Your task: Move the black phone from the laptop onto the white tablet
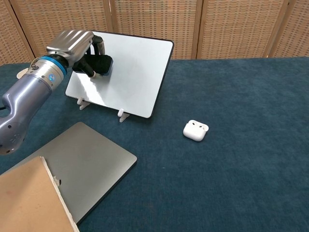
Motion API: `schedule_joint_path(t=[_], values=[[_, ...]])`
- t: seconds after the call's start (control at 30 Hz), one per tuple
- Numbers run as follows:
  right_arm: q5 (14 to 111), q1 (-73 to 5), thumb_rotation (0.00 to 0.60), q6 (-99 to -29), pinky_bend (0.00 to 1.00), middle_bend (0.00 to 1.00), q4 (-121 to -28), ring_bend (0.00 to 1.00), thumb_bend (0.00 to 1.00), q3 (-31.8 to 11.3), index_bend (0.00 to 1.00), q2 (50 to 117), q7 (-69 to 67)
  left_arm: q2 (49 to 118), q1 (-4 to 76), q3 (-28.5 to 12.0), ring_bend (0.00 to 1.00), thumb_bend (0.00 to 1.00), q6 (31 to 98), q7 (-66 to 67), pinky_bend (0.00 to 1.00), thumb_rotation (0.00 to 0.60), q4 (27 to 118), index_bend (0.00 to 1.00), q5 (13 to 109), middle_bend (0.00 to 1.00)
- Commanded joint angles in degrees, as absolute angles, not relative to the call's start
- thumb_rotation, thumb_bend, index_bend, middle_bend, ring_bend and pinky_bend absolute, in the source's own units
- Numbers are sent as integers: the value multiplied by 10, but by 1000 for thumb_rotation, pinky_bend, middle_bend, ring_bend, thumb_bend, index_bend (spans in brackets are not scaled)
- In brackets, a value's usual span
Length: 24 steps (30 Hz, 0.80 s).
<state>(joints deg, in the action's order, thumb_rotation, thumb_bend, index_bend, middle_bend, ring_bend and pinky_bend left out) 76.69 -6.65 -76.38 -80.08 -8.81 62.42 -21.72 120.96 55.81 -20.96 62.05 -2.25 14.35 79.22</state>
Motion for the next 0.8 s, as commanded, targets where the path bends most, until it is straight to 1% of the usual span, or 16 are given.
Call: schedule_joint_path(t=[0.03,0.07,0.1,0.13,0.17,0.2,0.23,0.27,0.6,0.73,0.8], values=[[765,-67,600,-761,0,0,-799,0,0,-89,0,625,-218,1224,567,-208,341,132,609,-27,370,600,124,514,785,334],[763,-67,600,-760,0,0,-798,0,0,-89,0,625,-218,1228,570,-208,255,123,606,-29,329,600,117,442,783,242],[762,-67,600,-760,0,0,-798,0,0,-90,0,625,-219,1230,571,-206,124,109,605,-31,249,600,113,294,783,107],[762,-67,600,-760,0,0,-797,0,0,-90,0,625,-219,1231,571,-204,56,99,606,-32,185,600,111,194,784,42],[761,-67,600,-759,0,0,-797,0,0,-90,0,625,-219,1234,572,-204,9,87,606,-33,116,600,107,94,782,2],[761,-67,600,-759,0,0,-796,0,0,-90,0,625,-219,1237,572,-206,0,75,604,-35,64,600,104,22,779,0],[760,-67,600,-758,0,0,-796,0,0,-90,0,625,-219,1239,574,-208,0,65,602,-37,33,600,102,0,775,0],[760,-67,600,-758,0,0,-796,0,0,-90,0,625,-219,1240,575,-208,0,61,602,-37,24,600,101,0,774,0],[764,-65,600,-762,0,0,-796,0,0,-90,0,624,-224,1244,574,-195,0,49,621,-50,20,600,95,0,774,0],[769,-63,600,-766,0,0,-797,0,0,-89,0,623,-228,1230,556,-176,0,21,657,-82,2,600,110,0,788,0],[774,-63,600,-769,0,0,-798,0,0,-88,0,622,-228,1212,537,-158,0,7,683,-103,0,600,123,0,803,0]])
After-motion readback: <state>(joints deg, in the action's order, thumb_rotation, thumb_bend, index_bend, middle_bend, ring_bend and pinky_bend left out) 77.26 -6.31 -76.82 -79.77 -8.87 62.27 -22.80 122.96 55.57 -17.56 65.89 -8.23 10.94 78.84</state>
